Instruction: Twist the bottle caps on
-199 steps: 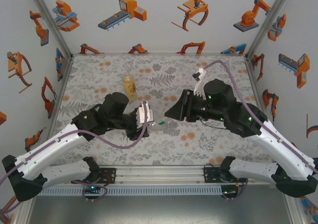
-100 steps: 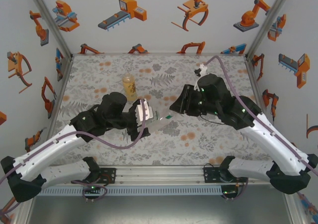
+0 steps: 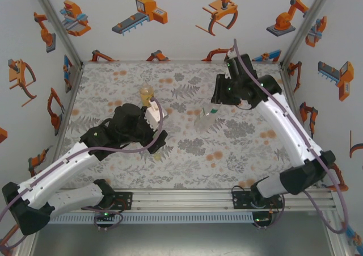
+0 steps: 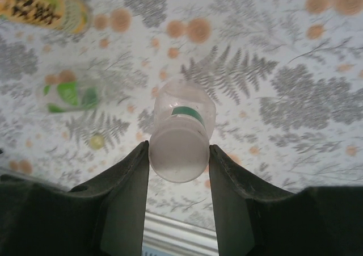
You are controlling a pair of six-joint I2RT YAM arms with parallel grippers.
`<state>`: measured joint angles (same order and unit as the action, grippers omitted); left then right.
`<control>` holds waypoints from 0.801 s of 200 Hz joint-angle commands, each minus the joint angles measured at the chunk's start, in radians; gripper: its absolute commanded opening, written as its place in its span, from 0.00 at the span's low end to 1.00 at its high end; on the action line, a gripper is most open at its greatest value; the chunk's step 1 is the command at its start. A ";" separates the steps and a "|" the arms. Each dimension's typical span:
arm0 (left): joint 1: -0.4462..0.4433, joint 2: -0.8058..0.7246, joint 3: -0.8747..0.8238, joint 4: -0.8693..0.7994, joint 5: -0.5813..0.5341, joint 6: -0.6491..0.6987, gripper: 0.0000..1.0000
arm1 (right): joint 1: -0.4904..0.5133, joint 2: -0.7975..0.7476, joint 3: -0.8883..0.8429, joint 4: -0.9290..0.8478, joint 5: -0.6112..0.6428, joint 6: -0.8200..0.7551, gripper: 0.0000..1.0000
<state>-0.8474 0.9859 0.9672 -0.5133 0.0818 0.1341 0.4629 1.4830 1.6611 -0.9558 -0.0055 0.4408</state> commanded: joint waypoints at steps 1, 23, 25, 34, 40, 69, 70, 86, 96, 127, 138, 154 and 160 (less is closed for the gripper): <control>0.011 0.010 -0.007 -0.030 -0.024 -0.059 0.78 | -0.067 0.089 0.086 -0.030 0.022 -0.155 0.00; 0.014 0.019 -0.012 -0.045 -0.008 -0.056 0.78 | -0.115 0.188 0.181 -0.040 0.036 -0.219 0.00; 0.014 0.020 -0.014 -0.044 -0.006 -0.055 0.78 | -0.122 0.201 0.198 -0.044 0.040 -0.226 0.00; 0.015 0.024 -0.015 -0.049 -0.003 -0.052 0.78 | -0.137 0.250 0.249 -0.058 0.060 -0.249 0.00; 0.016 0.026 -0.015 -0.053 -0.001 -0.050 0.78 | -0.145 0.276 0.280 -0.062 0.071 -0.265 0.00; 0.016 0.017 -0.015 -0.075 0.019 -0.034 0.78 | -0.185 0.414 0.435 -0.092 0.073 -0.320 0.00; 0.016 0.016 -0.015 -0.074 0.019 -0.034 0.78 | -0.186 0.419 0.440 -0.093 0.073 -0.322 0.00; 0.016 -0.001 -0.030 -0.067 0.021 -0.035 0.78 | -0.202 0.489 0.525 -0.115 0.073 -0.341 0.00; 0.015 -0.011 -0.037 -0.063 0.021 -0.036 0.78 | -0.211 0.536 0.591 -0.136 0.067 -0.346 0.00; 0.018 -0.018 -0.045 -0.075 0.017 -0.037 0.78 | -0.230 0.627 0.705 -0.165 0.052 -0.348 0.00; 0.018 -0.019 -0.045 -0.079 0.018 -0.037 0.78 | -0.231 0.640 0.719 -0.166 0.068 -0.352 0.00; 0.018 -0.020 -0.047 -0.080 0.021 -0.037 0.78 | -0.236 0.646 0.711 -0.154 0.059 -0.350 0.00; 0.018 -0.022 -0.050 -0.079 0.022 -0.036 0.78 | -0.237 0.650 0.709 -0.152 0.058 -0.350 0.00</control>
<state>-0.8360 0.9825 0.9333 -0.5716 0.0807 0.1047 0.2310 2.1304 2.3390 -1.0801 0.0460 0.1108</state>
